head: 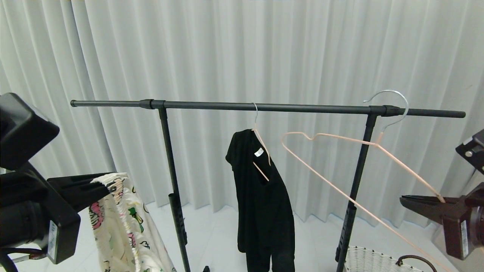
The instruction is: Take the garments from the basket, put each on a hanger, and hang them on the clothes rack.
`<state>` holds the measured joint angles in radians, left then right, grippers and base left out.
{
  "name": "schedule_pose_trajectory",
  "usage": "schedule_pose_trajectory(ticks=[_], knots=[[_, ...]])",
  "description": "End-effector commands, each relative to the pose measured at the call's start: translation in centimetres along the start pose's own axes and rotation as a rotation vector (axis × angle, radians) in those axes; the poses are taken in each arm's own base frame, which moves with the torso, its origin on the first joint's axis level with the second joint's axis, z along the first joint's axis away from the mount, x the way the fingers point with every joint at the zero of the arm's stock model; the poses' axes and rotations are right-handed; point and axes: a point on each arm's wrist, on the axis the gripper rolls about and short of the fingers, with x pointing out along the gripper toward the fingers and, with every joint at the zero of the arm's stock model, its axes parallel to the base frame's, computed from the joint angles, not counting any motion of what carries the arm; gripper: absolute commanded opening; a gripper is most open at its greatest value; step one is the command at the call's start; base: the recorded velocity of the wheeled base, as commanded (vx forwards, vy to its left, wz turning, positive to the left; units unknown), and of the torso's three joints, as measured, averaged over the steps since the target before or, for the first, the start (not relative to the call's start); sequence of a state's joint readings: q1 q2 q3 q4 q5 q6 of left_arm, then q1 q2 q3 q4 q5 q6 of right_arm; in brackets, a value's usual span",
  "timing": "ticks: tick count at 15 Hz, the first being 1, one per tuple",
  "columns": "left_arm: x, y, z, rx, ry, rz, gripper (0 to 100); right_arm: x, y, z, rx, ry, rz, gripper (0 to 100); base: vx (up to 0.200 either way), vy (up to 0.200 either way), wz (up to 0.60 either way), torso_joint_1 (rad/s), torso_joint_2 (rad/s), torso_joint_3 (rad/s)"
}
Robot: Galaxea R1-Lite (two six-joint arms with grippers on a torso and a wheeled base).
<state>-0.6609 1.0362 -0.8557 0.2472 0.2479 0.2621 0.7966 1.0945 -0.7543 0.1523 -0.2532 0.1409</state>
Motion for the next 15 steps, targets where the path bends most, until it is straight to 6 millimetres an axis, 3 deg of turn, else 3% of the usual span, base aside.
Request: schedule_pose_trajectory(ticks=[1,5,10,15], knots=[[0.1,-0.5,-0.3,0.016,0.006,-0.029,0,-1.2,1.5,-1.0,-0.057,-0.009,0.126,0,0.0,0.0,0.0,0.0,0.0,0.0],[2.4,-0.7,0.1,-0.012,0.081,-0.011,0,-1.4,4.5,-2.3,-0.119,0.053,0.312,0,0.0,0.0,0.0,0.0,0.0,0.0],[7.4,0.6,2.0,-0.256,0.187,0.131,0,-0.9,7.6,-2.2,-0.086,0.061,0.429,0,0.0,0.0,0.0,0.0,0.0,0.0],[8.7,1.3,1.9,-0.319,0.22,0.22,0,0.8,9.1,-2.0,-0.08,0.053,0.432,0,0.0,0.0,0.0,0.0,0.0,0.0]])
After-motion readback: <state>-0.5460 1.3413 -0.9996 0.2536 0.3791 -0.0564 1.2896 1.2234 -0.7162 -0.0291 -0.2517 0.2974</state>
